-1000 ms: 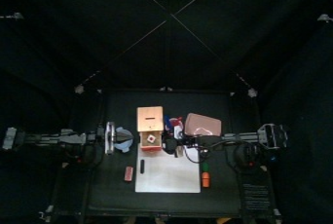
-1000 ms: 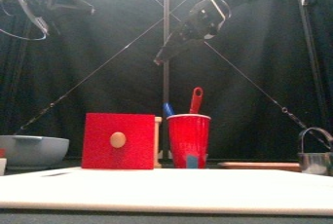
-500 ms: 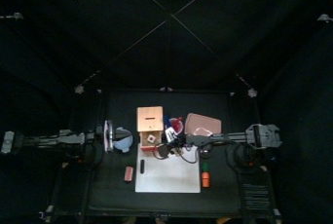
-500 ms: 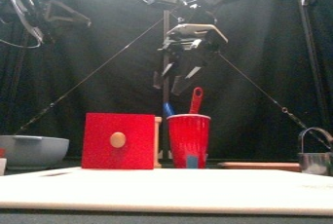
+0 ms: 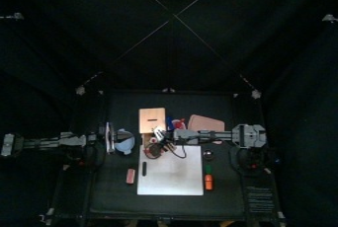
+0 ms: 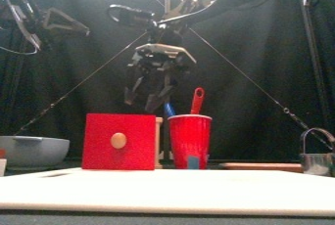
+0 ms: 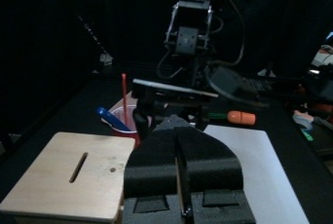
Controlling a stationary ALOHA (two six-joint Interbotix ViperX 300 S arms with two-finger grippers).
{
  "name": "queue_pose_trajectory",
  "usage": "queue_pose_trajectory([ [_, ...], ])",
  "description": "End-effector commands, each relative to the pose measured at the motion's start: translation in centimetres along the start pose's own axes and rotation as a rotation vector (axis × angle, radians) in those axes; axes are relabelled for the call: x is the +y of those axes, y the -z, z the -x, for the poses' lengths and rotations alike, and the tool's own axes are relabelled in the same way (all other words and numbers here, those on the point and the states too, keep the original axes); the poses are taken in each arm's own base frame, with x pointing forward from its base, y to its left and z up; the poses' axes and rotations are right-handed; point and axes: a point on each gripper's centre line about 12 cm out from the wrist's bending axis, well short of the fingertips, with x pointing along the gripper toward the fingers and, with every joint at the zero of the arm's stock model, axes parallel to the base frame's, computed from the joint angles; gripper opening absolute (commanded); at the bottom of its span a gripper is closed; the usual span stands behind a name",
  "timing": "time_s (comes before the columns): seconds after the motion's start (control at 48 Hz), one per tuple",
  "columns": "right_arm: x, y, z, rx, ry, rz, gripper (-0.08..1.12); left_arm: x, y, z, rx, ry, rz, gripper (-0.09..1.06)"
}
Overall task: Place sushi on board then cut the sushi with the knife then place the pieces on the plate
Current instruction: Place the sushi on the board
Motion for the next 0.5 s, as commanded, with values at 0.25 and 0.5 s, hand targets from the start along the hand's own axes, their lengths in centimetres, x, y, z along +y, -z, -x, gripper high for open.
queue_pose_trajectory([
  [0.25, -3.1, -0.4, 0.7, -0.022, 0.059, -0.005, 0.91, 0.1, 0.1, 0.0, 0.0, -0.003, -0.003, 0.01],
  [0.5, -2.5, -0.6, 0.0, -0.013, 0.036, 0.043, 0.79, 0.1, 0.6, 0.1, 0.012, -0.004, -0.002, 0.01],
])
